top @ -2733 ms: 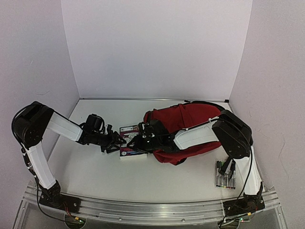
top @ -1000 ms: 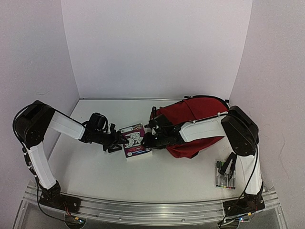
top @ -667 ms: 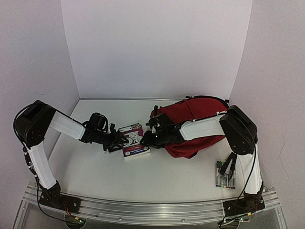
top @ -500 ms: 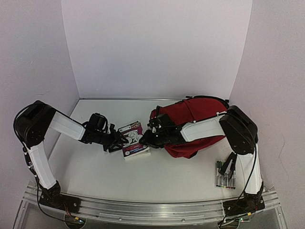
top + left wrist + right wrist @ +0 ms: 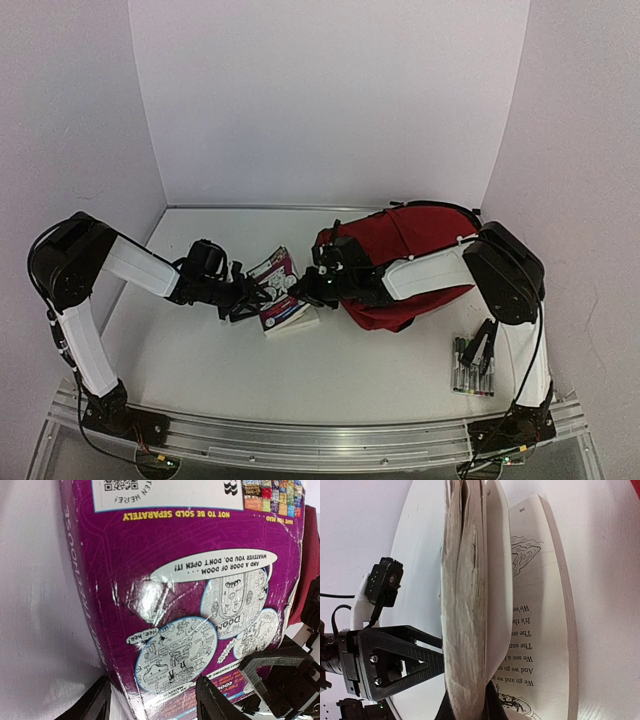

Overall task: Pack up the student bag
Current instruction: Pick up the book from the center of the board.

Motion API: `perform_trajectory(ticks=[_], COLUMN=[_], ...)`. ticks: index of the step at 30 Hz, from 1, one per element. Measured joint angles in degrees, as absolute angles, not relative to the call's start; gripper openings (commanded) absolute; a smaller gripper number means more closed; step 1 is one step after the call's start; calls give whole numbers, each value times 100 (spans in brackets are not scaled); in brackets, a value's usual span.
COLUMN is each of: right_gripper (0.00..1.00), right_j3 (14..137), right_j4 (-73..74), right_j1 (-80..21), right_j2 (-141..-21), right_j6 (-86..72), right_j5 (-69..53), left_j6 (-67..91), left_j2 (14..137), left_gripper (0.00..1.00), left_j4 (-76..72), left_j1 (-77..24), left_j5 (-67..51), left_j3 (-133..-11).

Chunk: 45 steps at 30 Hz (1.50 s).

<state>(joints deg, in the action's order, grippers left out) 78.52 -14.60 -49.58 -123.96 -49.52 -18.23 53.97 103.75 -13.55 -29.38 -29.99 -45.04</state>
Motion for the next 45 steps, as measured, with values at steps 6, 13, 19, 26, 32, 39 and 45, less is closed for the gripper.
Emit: perform_trajectory(ticks=[6,13,19,26,32,39,45], right_gripper=[0,0,0,0,0,0,0], right_j3=[7526,7055,6796,6608,6429,6316,6207], right_j4=[-1554,-1740,-2015,-2452,-3016,-3251,-3479], right_j1=[-5017,-5046,-5046,-5046,-5056,-5095,-5112], right_j2=[-12071,-11438,-10881,-10139,-9720,-9632,-9624], right_j6=[-4938,-4970,-5045,-5080,-5135,-5148,-5262], right_j5=[-1804,-1791,-1834,-1895,-2012,-2071,-2103], left_j6=[5382,5404,5452,5468,5712,5934,6092], left_j2=[9875,8735,7912,7498,7513,7518,7612], left_gripper=[80,90,93,93,93,89,84], left_j4=[-1200,-1163,-1231,-1568,-2253,-3003,-3344], left_j1=[-3034,-3029,-2998,-2995,-3016,-3084,-3114], left_j5=[-2851,-2641,-2670,-3126,-3712,-4114,-4220], left_j3=[-4287,-3939,-3665,-3662,-3667,-3798,-3914])
